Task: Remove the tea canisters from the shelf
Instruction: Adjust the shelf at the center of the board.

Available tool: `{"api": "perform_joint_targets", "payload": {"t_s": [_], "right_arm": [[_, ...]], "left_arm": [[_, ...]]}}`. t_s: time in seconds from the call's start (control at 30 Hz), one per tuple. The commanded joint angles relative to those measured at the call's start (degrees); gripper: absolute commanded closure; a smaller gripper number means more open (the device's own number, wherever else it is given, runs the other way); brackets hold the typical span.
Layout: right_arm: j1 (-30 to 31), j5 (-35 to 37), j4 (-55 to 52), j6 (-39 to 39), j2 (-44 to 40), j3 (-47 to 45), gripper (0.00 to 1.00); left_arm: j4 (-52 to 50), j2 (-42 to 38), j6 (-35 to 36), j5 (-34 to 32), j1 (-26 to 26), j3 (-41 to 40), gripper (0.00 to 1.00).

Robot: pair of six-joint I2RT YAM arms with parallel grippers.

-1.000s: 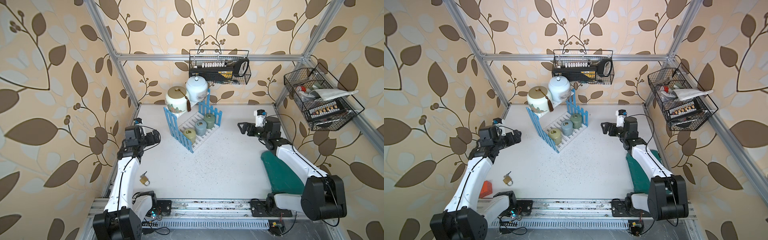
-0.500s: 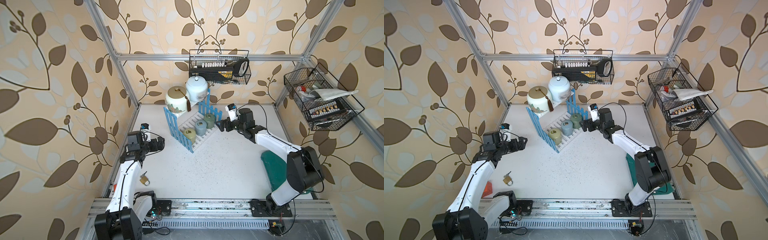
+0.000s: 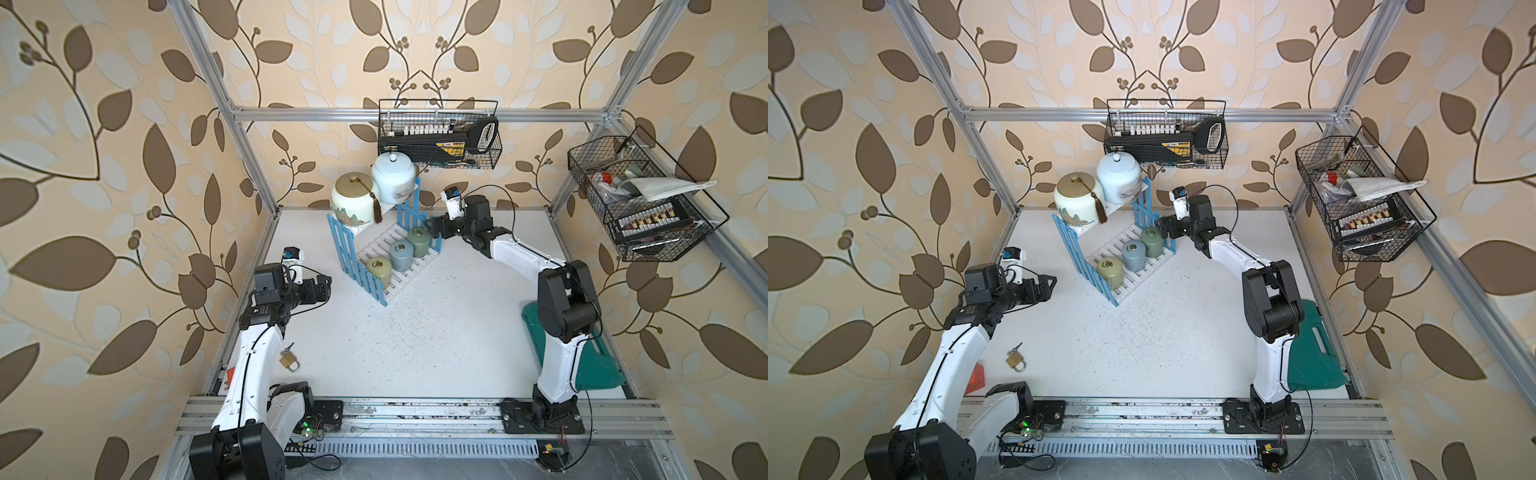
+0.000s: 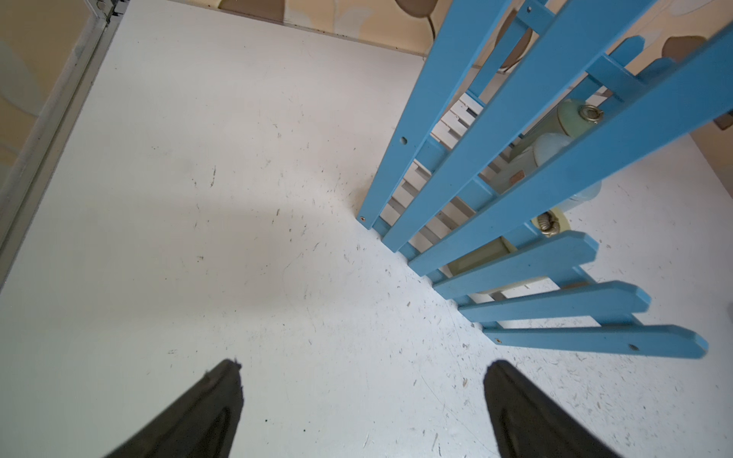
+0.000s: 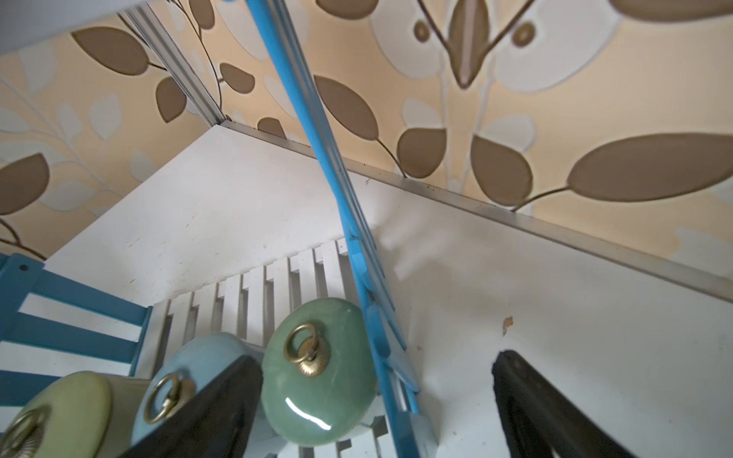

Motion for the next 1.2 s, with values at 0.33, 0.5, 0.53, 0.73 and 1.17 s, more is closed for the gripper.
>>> {"api": "perform_joint_targets", "payload": {"t_s": [0.33, 0.5, 0.53, 0.73, 1.17], "right_arm": [[-0.14, -2.83, -3.92, -0.96, 8.09, 8.13, 0.38], [-0.13, -4.37, -4.39, -0.03, 8.57, 7.94, 0.69], [-0.12, -4.52, -4.74, -0.05, 8.58, 7.89, 0.74], [-0.05, -4.52, -4.18, -0.12, 7.15, 5.06, 1.00], [-0.14, 1.81, 0.53, 3.35, -2.19, -8.16, 1.00]], "left_arm": [[1.67, -1.92, 1.12, 2.43, 0.01, -0.15, 0.01], [1.39, -2.26, 1.35, 2.45, -0.01, 0.22, 0.01], [1.88, -2.43, 1.38, 2.27, -0.05, -0.13, 0.01], [1.08, -2.24, 1.56, 2.63, -0.18, 0.52, 0.01], [0.29, -2.27, 2.04, 3.88, -0.95, 1.23, 0.01]]}}
